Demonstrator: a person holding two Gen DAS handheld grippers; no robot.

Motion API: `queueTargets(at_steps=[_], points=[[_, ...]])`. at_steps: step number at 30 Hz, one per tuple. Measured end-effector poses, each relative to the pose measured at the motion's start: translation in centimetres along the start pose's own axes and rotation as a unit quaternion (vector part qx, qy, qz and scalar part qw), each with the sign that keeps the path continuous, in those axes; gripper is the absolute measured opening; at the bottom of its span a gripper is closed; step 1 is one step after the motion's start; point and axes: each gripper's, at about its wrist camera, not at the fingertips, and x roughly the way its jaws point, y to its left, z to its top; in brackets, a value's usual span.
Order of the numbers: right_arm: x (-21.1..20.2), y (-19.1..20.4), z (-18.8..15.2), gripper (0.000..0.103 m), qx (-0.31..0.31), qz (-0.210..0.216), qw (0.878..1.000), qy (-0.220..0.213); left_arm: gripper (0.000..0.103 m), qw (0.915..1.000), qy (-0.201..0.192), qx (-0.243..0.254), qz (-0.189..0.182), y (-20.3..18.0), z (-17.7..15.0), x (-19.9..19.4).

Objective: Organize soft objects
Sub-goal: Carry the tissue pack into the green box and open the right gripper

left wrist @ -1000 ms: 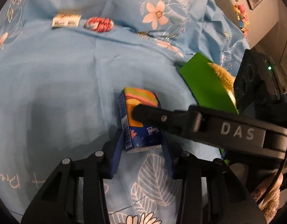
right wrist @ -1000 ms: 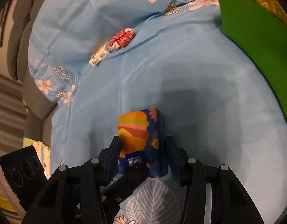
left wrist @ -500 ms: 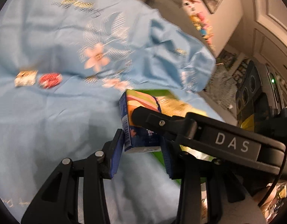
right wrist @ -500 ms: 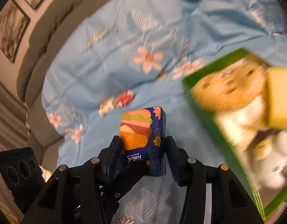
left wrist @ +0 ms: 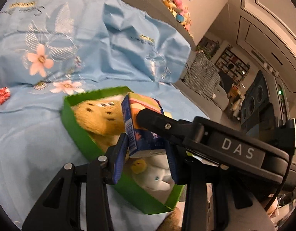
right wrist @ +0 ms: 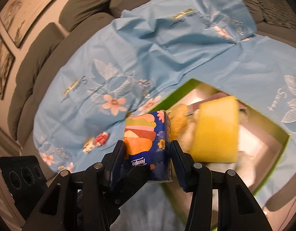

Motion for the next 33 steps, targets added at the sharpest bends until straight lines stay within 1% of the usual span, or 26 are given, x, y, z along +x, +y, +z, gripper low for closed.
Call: queueTargets(at_steps=[4, 9, 11, 15, 19, 24, 25, 26, 27, 28, 30, 32, 33], points=[[0.7, -1.3, 0.1, 0.052, -0.005, -0.035, 0.999, 0.015, 0.037, 0.9994, 0.033, 0.000, -0.013, -0.7, -0.4, 1.9], [2.7, -2.7, -0.3, 0.052, 0.008, -0.046, 0.998, 0.042, 0.036, 0.9980, 0.060, -0.016, 0.005, -0.1, -1.3, 3.7], [3.1, -2.9, -0.4, 0.052, 0.009, -0.051, 0.998, 0.046, 0.036, 0.9970, 0.073, -0.024, 0.009, 0.3, -1.4, 4.3], [3.7, -3.2, -0.5, 0.052, 0.010, -0.060, 0.997, 0.051, 0.037, 0.9960, 0.084, -0.019, 0.024, 0.1, -1.4, 4.9], [4.2, -3.6, -0.5, 0.052, 0.013, -0.071, 0.996, 0.054, 0.037, 0.9939, 0.102, -0.028, 0.031, 0.5, -1.7, 5.9], [3.8, -3.9, -0.4, 0.052, 0.023, -0.070, 0.996, 0.053, 0.042, 0.9941, 0.100, -0.028, 0.032, 0.2, -1.7, 6.1], [3.7, -3.9, -0.4, 0.052, 0.025, -0.069, 0.996, 0.053, 0.043, 0.9940, 0.100, -0.030, 0.031, 0.1, -1.8, 6.0], [3.5, -3.9, -0.3, 0.052, 0.029, -0.066, 0.996, 0.052, 0.050, 0.9940, 0.101, -0.029, 0.031, 0.0, -1.8, 5.9], [3.3, -3.9, -0.2, 0.053, 0.032, -0.066, 0.996, 0.050, 0.056, 0.9940, 0.102, -0.028, 0.030, 0.0, -1.8, 5.8], [2.9, -3.8, -0.2, 0.055, 0.034, -0.065, 0.996, 0.044, 0.059, 0.9941, 0.101, -0.025, 0.030, -0.2, -1.8, 5.6], [2.1, -3.7, 0.0, 0.070, 0.037, -0.061, 0.997, 0.030, 0.066, 0.9950, 0.094, -0.016, 0.030, -0.5, -1.9, 4.8], [1.2, -3.4, 0.2, 0.077, 0.035, -0.060, 0.997, 0.013, 0.069, 0.9960, 0.084, -0.003, 0.031, -0.9, -2.0, 3.9], [0.8, -3.2, 0.2, 0.078, 0.033, -0.063, 0.997, 0.005, 0.070, 0.9963, 0.080, 0.001, 0.033, -1.0, -2.1, 3.4]])
